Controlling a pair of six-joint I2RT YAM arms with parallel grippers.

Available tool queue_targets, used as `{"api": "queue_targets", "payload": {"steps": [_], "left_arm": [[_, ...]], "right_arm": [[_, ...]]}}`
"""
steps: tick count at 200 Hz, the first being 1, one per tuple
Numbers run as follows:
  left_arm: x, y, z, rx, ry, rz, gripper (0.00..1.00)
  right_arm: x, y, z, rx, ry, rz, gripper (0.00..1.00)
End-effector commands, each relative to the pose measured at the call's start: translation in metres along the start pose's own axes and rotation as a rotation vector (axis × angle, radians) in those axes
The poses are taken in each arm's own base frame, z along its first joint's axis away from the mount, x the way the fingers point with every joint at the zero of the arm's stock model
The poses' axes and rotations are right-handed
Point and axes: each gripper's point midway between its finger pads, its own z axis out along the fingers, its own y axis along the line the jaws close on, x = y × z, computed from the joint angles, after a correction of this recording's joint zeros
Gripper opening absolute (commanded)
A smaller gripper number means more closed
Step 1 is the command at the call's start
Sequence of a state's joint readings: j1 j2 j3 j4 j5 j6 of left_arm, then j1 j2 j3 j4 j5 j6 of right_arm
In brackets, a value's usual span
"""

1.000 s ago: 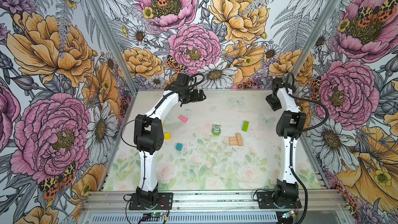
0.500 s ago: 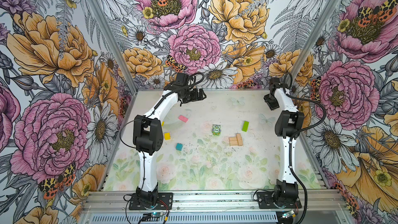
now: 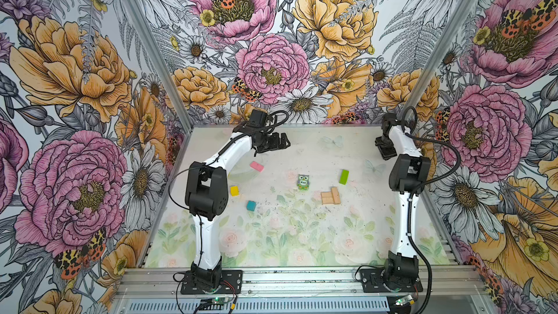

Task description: Build the wood block tower

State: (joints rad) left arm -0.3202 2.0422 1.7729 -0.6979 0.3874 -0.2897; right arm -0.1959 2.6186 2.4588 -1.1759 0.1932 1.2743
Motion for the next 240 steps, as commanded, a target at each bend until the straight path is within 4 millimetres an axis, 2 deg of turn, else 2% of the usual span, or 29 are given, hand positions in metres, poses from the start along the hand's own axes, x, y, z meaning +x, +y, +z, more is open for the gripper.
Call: {"api": "queue_targets", "payload": {"steps": [1,48,69,93,108,136,151,162,182,193,211,228,240], "left_arm": [[-0.018,-0.004,-0.018,0.037,-0.07,-0.002,0.99],[-0.023,0.005,-0.022,0.042,-0.08,-0.022,0.99],[-0.024,0.007,-0.024,0.041,-0.084,-0.027,0.99],[-0.022,0.009,-0.026,0.033,-0.085,-0.035,0.99],[-0.02,0.01,-0.026,0.031,-0.082,-0.038,0.99],[-0.016,0.013,-0.026,0.029,-0.075,-0.049,0.99],[-0.016,0.013,-0.026,0.032,-0.075,-0.057,0.99],[-0.015,0.014,-0.025,0.033,-0.073,-0.059,0.99],[-0.014,0.013,-0.026,0.032,-0.074,-0.06,0.99],[-0.014,0.014,-0.027,0.03,-0.075,-0.06,0.99],[-0.014,0.014,-0.03,0.025,-0.08,-0.057,0.99],[-0.015,0.013,-0.032,0.029,-0.084,-0.058,0.99],[-0.017,0.011,-0.034,0.033,-0.089,-0.057,0.99]], "right_arm": [[-0.021,0.008,-0.028,-0.046,-0.065,0.047,0.63],[-0.026,0.011,-0.028,-0.054,-0.081,0.105,0.6],[-0.027,0.014,-0.026,-0.062,-0.082,0.115,0.47],[-0.029,0.016,-0.027,-0.067,-0.091,0.108,0.44],[-0.03,0.017,-0.026,-0.068,-0.093,0.103,0.45],[-0.031,0.016,-0.026,-0.066,-0.099,0.11,0.61],[-0.03,0.015,-0.024,-0.062,-0.09,0.142,0.63],[-0.028,0.014,-0.024,-0.062,-0.078,0.17,0.61],[-0.027,0.013,-0.023,-0.055,-0.079,0.192,0.49],[-0.027,0.012,-0.024,-0.051,-0.083,0.186,0.39],[-0.02,0.012,-0.025,-0.046,-0.065,0.137,0.39],[-0.014,0.013,-0.035,-0.048,-0.06,0.082,0.43],[-0.018,0.017,-0.056,-0.073,-0.095,0.032,0.48]]}}
